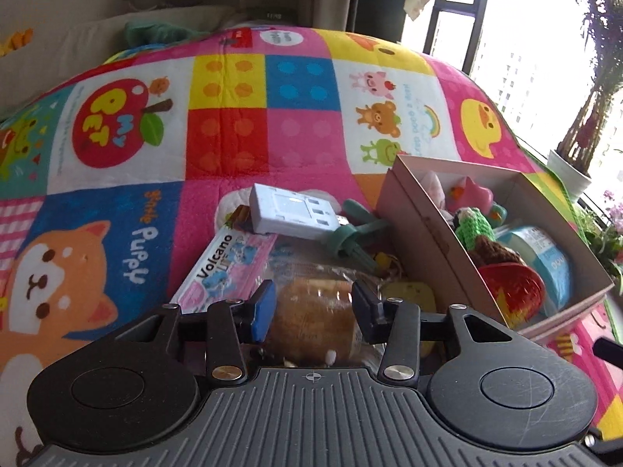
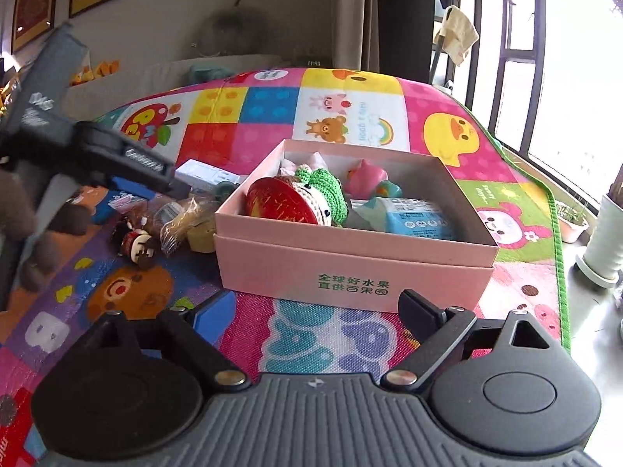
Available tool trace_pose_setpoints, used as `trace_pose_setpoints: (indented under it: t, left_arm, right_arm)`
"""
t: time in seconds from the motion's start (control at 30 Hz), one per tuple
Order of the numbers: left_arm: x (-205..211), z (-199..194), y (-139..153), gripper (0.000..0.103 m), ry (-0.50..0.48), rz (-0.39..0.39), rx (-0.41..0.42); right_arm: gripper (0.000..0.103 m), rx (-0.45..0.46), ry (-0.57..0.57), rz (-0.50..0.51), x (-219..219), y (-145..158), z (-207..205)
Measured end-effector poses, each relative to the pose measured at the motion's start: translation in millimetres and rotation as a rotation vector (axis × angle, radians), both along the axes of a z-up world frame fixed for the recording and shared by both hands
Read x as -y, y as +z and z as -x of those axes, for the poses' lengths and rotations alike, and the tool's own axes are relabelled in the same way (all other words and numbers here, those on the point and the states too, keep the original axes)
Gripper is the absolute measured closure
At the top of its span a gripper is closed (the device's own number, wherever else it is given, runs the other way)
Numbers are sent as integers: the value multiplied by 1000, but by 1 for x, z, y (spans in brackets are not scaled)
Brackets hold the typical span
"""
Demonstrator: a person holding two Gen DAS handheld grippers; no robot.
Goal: Organize objects
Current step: 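Move the left tool toward the bagged bread roll beside the box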
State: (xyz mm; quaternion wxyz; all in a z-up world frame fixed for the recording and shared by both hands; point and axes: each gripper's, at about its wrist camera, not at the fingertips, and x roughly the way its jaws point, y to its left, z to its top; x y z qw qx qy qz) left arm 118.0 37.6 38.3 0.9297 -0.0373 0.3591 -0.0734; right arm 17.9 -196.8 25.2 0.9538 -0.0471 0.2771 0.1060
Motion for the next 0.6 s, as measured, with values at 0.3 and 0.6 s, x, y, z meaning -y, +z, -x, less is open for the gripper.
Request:
trace_pose_setpoints:
  t: [0.3,0.6]
  left_arm:
    - [-10,56,-13,59,-109,61,-86]
    - [-46,89,13,59,20,119,29]
  right_arm:
    - [5,-18,-38,-13,6,-2,-5]
    - [4,-19,-35,-9,2,3,0]
